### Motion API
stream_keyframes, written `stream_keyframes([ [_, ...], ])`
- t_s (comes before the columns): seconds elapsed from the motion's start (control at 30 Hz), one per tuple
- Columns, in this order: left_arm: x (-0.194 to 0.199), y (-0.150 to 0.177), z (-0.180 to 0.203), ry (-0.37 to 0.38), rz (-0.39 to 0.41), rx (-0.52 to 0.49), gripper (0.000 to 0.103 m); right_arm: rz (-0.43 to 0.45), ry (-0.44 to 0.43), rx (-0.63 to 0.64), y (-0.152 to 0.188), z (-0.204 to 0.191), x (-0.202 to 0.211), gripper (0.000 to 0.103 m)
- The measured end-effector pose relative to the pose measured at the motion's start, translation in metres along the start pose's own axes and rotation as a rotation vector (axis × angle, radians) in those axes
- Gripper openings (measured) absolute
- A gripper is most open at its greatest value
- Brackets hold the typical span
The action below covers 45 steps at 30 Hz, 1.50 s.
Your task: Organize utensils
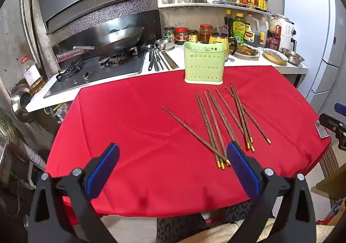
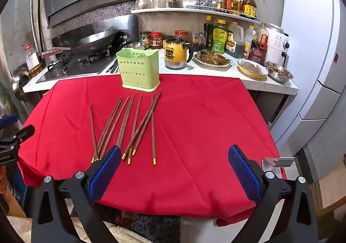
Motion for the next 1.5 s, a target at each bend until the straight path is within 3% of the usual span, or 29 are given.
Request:
stream_keyframes([
  [1.5, -0.0007, -0.0026, 0.0006, 0.002, 0.000, -0.001, 0.097, 0.002, -0.008, -0.017, 0.0021, 0.0040, -0.0048, 0.097],
])
Point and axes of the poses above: each gripper's, at about its wrist camera, not at the fingertips, and x roughly against the way its jaws point, z to its right, y to its underside, the point moved 1 cm from there along -x, roughly the way its jaws point, and after that the axes turned 13 degrees about -y, right-handed, at the moved point
